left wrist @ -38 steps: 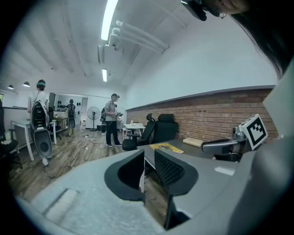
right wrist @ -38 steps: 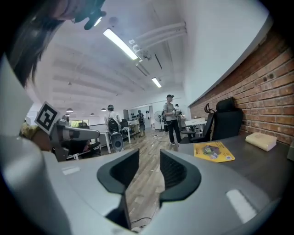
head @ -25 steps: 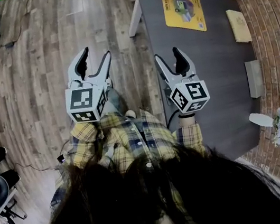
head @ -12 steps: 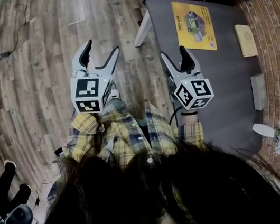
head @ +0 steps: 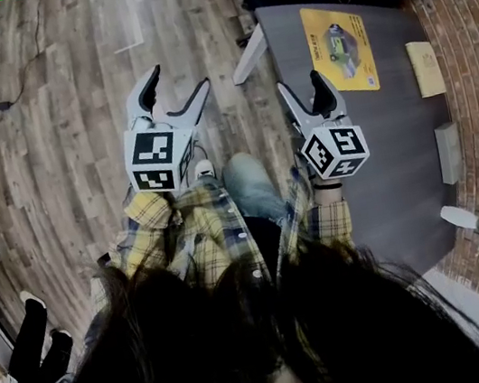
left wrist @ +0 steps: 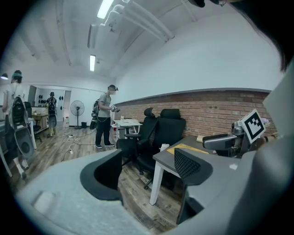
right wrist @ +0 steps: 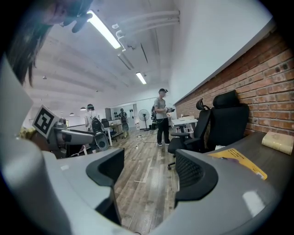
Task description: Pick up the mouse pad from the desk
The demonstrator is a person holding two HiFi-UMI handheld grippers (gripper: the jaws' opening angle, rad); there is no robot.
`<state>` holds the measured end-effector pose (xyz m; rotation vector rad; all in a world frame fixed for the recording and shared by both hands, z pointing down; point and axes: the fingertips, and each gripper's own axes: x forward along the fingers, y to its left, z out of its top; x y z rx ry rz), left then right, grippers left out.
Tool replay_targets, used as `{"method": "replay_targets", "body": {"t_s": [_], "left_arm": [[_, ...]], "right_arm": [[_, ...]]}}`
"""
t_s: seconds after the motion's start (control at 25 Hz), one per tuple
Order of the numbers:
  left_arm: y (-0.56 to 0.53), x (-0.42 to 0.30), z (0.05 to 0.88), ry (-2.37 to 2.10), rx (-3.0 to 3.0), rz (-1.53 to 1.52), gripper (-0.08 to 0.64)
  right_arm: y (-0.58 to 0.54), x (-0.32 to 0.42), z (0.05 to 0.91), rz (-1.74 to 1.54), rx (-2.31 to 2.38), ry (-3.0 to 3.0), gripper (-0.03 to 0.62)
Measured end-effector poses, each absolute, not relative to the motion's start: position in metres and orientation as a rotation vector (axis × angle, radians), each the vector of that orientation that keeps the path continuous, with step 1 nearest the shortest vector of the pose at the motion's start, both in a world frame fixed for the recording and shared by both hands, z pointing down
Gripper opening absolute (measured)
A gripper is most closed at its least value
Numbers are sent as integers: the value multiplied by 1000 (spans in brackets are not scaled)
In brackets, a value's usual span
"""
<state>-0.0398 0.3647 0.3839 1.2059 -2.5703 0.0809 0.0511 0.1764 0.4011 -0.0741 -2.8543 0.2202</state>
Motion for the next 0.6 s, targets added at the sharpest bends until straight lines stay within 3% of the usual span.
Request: {"method": "replay_targets", "body": {"t_s": [0.6], "left_arm": [[313,-105,405,-2518,1243,90,356]], "right_arm": [[106,5,440,319,82,-2808,344]]}}
